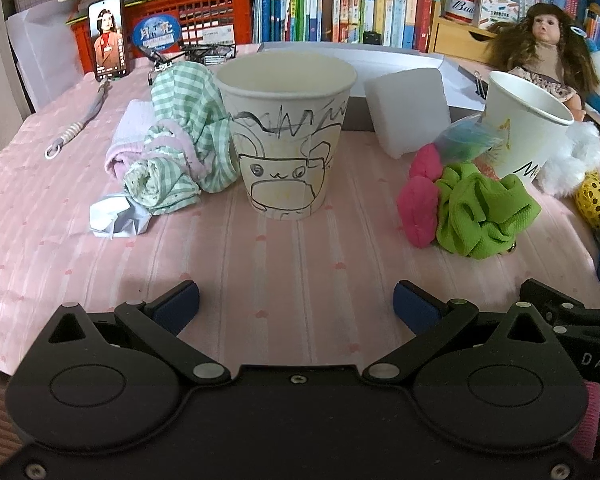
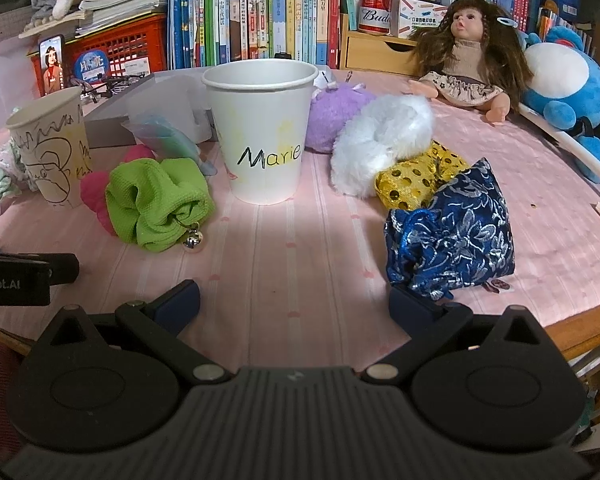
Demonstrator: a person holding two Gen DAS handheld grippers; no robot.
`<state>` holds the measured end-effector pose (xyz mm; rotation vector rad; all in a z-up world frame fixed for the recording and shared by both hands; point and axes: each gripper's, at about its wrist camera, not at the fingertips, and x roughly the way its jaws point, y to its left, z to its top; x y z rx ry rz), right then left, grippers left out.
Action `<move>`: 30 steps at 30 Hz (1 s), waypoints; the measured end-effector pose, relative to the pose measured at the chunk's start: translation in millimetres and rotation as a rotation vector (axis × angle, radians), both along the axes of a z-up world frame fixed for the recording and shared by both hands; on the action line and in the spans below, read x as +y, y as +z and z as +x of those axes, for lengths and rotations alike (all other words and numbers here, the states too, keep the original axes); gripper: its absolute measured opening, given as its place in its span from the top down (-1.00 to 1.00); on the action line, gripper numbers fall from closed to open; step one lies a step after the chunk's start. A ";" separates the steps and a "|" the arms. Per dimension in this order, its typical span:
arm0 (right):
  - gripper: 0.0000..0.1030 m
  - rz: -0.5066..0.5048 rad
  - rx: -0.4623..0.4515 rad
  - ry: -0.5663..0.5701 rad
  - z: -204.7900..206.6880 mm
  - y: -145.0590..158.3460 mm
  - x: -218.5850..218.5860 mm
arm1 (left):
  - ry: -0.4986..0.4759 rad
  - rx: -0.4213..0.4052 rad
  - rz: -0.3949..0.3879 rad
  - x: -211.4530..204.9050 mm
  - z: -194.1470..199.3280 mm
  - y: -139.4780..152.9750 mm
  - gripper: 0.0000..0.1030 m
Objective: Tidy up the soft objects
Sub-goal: 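Grasp the green gingham cloth with the left tool while the right tool grasps the green scrunchie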
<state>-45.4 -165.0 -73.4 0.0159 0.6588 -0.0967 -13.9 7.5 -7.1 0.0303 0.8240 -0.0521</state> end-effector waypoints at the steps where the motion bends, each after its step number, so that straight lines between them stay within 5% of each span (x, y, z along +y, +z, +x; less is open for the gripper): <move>1: -1.00 0.002 -0.005 -0.003 -1.0 -0.6 0.3 | -0.003 -0.006 0.000 0.6 -0.7 -0.6 -1.00; 6: -1.00 0.007 -0.049 0.042 -9.0 -2.6 5.6 | -0.003 0.002 -0.008 1.8 1.4 2.5 -0.98; 20: -0.62 0.024 -0.185 0.201 -2.9 14.8 23.4 | -0.017 -0.123 -0.148 15.7 2.4 41.5 -0.46; 30: -0.43 0.055 -0.242 0.252 9.0 21.5 35.3 | 0.187 -0.241 -0.028 65.1 -11.3 55.4 -0.09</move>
